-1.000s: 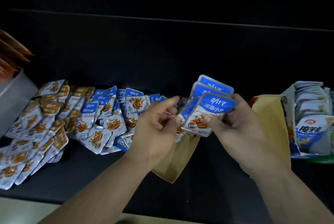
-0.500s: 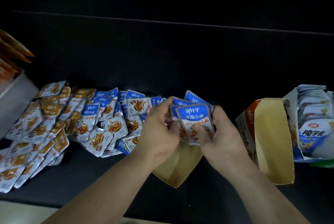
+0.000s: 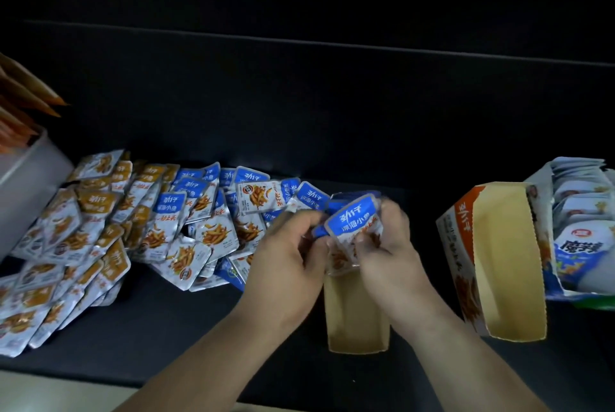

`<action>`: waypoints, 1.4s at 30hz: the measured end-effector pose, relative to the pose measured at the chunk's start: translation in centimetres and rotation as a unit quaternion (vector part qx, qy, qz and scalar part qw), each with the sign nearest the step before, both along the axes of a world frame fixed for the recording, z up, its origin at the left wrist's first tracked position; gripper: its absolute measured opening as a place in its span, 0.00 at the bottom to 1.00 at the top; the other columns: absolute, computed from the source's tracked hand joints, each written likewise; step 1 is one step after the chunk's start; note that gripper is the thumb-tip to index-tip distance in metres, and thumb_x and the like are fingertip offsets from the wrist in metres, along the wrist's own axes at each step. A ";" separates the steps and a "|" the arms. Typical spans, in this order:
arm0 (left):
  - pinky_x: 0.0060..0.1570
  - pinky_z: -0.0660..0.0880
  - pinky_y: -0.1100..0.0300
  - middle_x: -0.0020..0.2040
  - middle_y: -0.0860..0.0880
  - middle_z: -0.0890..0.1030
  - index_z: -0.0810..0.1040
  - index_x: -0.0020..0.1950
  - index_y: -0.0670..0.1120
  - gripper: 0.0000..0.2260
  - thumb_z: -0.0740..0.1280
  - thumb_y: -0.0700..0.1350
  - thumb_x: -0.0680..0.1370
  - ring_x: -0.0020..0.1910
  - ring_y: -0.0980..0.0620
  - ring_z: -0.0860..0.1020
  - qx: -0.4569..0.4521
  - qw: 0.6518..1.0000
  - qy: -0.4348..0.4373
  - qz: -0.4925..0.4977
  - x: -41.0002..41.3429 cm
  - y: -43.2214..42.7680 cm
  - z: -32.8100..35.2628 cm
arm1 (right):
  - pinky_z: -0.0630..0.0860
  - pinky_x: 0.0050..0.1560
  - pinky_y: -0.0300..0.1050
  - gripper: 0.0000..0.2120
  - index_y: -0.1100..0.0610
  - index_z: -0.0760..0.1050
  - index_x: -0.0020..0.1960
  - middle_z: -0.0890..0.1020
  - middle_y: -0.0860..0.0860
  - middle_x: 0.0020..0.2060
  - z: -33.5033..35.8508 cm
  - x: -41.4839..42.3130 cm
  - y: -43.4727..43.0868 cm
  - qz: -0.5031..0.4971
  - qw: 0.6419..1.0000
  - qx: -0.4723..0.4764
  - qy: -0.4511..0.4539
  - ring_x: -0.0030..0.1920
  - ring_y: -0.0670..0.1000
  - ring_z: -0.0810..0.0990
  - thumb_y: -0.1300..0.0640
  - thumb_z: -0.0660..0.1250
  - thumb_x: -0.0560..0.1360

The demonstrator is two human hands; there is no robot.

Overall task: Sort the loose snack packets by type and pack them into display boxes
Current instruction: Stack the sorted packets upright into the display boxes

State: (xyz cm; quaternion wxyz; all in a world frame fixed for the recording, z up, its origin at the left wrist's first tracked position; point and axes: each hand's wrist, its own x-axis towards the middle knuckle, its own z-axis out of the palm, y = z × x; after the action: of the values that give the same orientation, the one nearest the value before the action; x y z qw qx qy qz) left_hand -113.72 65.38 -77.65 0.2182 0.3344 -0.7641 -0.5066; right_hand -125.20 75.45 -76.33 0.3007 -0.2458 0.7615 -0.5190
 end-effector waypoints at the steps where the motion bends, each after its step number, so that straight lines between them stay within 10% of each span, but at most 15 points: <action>1: 0.46 0.84 0.49 0.52 0.57 0.82 0.79 0.57 0.60 0.11 0.69 0.44 0.81 0.51 0.57 0.82 0.005 1.000 -0.002 0.001 0.2 0.1 0.1 | 0.71 0.50 0.31 0.24 0.34 0.68 0.63 0.68 0.38 0.68 0.1 -0.2 0.0 0.019 1.000 0.002 -0.003 0.64 0.41 0.73 0.64 0.61 0.82; 7: 0.46 0.80 0.66 0.49 0.63 0.83 0.80 0.58 0.59 0.14 0.71 0.40 0.80 0.48 0.62 0.82 -0.028 0.999 0.022 0.014 0.3 -0.7 1.2 | 0.71 0.50 0.21 0.33 0.34 0.70 0.66 0.67 0.42 0.67 -1.3 0.0 0.8 -0.007 0.992 0.004 0.128 0.59 0.27 0.71 0.68 0.72 0.75; 16: 0.51 0.81 0.61 0.47 0.58 0.85 0.87 0.52 0.51 0.09 0.74 0.38 0.78 0.50 0.56 0.84 -0.058 0.994 0.085 -0.037 -1.5 -0.9 1.9 | 0.70 0.66 0.37 0.51 0.36 0.48 0.82 0.71 0.41 0.72 -3.7 -0.4 1.6 -0.048 0.993 0.043 0.101 0.72 0.41 0.70 0.51 0.79 0.72; 20: 0.52 0.81 0.63 0.51 0.58 0.85 0.87 0.58 0.50 0.10 0.72 0.38 0.80 0.53 0.59 0.83 -0.045 0.996 0.066 -0.050 -1.5 -1.6 1.6 | 0.78 0.66 0.49 0.34 0.41 0.66 0.75 0.79 0.42 0.65 -4.3 -0.5 2.0 -0.047 0.988 0.075 0.126 0.67 0.45 0.77 0.50 0.77 0.73; 24: 0.48 0.78 0.68 0.58 0.61 0.75 0.80 0.69 0.54 0.19 0.71 0.40 0.79 0.54 0.58 0.80 -0.160 0.987 0.018 -0.009 -0.1 -2.0 0.6 | 0.79 0.64 0.50 0.35 0.44 0.67 0.77 0.80 0.42 0.63 -4.3 -0.4 2.4 -0.036 0.989 0.076 0.121 0.65 0.43 0.78 0.50 0.77 0.74; 30: 0.68 0.74 0.60 0.75 0.70 0.61 0.49 0.82 0.68 0.46 0.74 0.45 0.75 0.74 0.62 0.68 -0.021 0.989 -0.090 -0.119 0.0 -1.7 0.7 | 0.80 0.62 0.49 0.38 0.45 0.63 0.80 0.81 0.43 0.63 -4.8 0.0 2.6 -0.007 0.981 0.087 0.174 0.63 0.42 0.80 0.51 0.76 0.74; 32: 0.66 0.66 0.72 0.73 0.71 0.61 0.44 0.82 0.68 0.50 0.77 0.46 0.74 0.71 0.71 0.63 -0.049 0.985 -0.102 -0.129 -0.3 -1.7 0.5 | 0.81 0.60 0.48 0.39 0.43 0.61 0.80 0.81 0.43 0.63 -5.0 0.1 2.7 0.002 0.978 0.097 0.183 0.62 0.42 0.80 0.51 0.77 0.74; 38: 0.56 0.79 0.65 0.70 0.61 0.67 0.48 0.82 0.65 0.47 0.75 0.44 0.75 0.63 0.62 0.76 -0.172 0.973 -0.102 -0.118 -0.8 -1.8 -0.4 | 0.77 0.50 0.39 0.45 0.37 0.53 0.79 0.75 0.41 0.67 -5.0 0.3 2.7 0.015 0.970 0.142 0.197 0.56 0.39 0.76 0.49 0.78 0.73; 42: 0.57 0.70 0.77 0.71 0.64 0.69 0.52 0.81 0.66 0.43 0.74 0.43 0.77 0.65 0.64 0.73 -0.179 0.974 -0.088 -0.107 -0.8 -1.5 -0.6 | 0.81 0.50 0.46 0.45 0.43 0.55 0.79 0.78 0.45 0.65 -4.6 -0.3 1.9 -0.024 0.957 0.152 0.244 0.56 0.47 0.82 0.47 0.78 0.72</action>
State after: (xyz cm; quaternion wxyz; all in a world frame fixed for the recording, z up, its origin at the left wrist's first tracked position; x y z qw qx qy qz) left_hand -114.54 63.88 -78.27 0.1505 0.2494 -0.8900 -0.3507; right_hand -125.48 77.39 -80.88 0.1264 -0.2979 0.8874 -0.3283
